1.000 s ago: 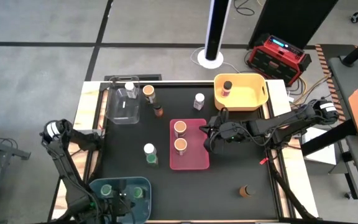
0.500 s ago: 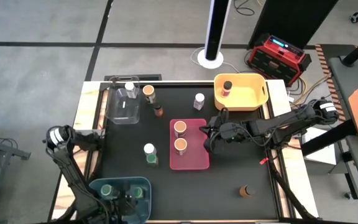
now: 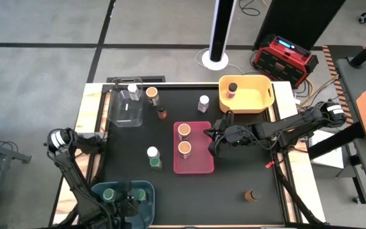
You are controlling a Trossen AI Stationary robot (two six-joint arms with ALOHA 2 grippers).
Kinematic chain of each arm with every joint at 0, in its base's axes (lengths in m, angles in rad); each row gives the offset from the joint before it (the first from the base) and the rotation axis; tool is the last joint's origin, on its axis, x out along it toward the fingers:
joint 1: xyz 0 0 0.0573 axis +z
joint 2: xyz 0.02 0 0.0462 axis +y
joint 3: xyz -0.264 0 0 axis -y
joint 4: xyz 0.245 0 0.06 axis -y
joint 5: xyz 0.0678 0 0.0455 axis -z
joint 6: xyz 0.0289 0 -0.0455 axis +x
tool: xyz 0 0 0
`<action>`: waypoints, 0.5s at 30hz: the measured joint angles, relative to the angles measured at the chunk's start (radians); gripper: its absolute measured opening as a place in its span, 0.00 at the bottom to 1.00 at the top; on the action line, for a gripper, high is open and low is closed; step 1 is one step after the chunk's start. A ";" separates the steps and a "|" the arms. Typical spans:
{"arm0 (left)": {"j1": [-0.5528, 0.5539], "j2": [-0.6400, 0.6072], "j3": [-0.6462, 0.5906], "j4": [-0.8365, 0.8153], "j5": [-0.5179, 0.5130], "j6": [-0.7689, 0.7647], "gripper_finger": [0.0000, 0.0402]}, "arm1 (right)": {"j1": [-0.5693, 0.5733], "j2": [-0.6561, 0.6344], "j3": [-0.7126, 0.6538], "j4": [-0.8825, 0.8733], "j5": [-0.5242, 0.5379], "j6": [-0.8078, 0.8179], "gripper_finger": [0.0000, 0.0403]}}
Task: Sort spices by type
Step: Put the top green seasoning bottle into the blue bin, then put the top orange seasoning bottle into the yellow bin
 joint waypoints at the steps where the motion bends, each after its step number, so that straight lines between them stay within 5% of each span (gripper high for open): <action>1: 0.001 0.000 -0.002 0.000 -0.001 0.000 0.00 | 0.000 0.000 0.000 0.000 0.000 0.000 0.02; 15: 0.002 -0.005 0.027 -0.031 0.031 0.007 0.00 | 0.001 0.000 0.000 -0.001 0.000 0.000 0.02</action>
